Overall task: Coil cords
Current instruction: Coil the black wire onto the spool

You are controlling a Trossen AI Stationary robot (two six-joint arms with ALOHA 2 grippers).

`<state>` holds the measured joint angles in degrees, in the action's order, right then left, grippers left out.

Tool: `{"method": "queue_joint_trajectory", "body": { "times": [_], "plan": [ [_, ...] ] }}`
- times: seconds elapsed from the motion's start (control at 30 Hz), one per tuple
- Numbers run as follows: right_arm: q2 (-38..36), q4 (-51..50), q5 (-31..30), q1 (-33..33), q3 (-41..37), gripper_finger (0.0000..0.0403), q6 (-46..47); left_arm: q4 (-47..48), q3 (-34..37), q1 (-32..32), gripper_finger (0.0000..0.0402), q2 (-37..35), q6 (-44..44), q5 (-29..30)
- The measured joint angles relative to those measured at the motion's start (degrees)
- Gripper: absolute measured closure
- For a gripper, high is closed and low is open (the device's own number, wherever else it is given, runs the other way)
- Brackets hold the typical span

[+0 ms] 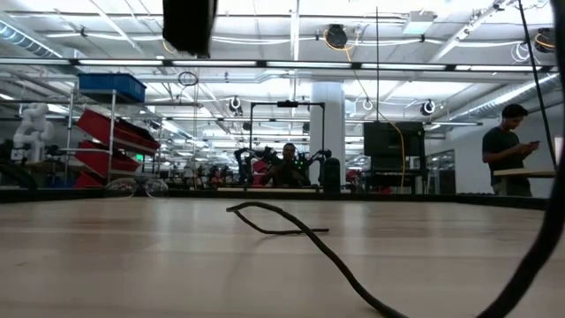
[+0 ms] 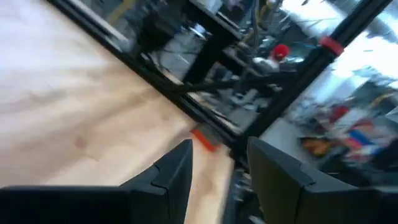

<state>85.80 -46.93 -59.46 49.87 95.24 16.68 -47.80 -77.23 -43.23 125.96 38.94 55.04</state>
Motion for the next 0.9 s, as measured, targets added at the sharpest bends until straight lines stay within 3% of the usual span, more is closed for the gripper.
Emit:
{"method": "queue_joint_trajectory", "body": {
  "times": [0.23, 0.47, 0.63, 0.9],
  "plan": [
    [0.0, -0.19, 0.02, 0.0, 0.0, 0.0403, 0.17, 17.03, -0.02, -0.65, 0.0243, -6.29, -10.8, 5.04],
    [0.02, -0.62, 1.38, 0.0, 0.0, 0.0403, 0.63, 18.41, -0.02, -0.13, 0.0242, -7.0, -31.45, 1.26],
    [0.02, -0.6, 1.38, 0.0, 0.0, 0.0403, 0.62, 18.51, -0.02, 0.97, 0.0232, -7.0, -36.27, 0.45],
    [0.02, -0.53, 1.36, 0.0, 0.0, 0.0403, 0.62, 18.83, -0.02, 3.24, 0.0193, -7.0, -36.46, -3.47]
  ]
}}
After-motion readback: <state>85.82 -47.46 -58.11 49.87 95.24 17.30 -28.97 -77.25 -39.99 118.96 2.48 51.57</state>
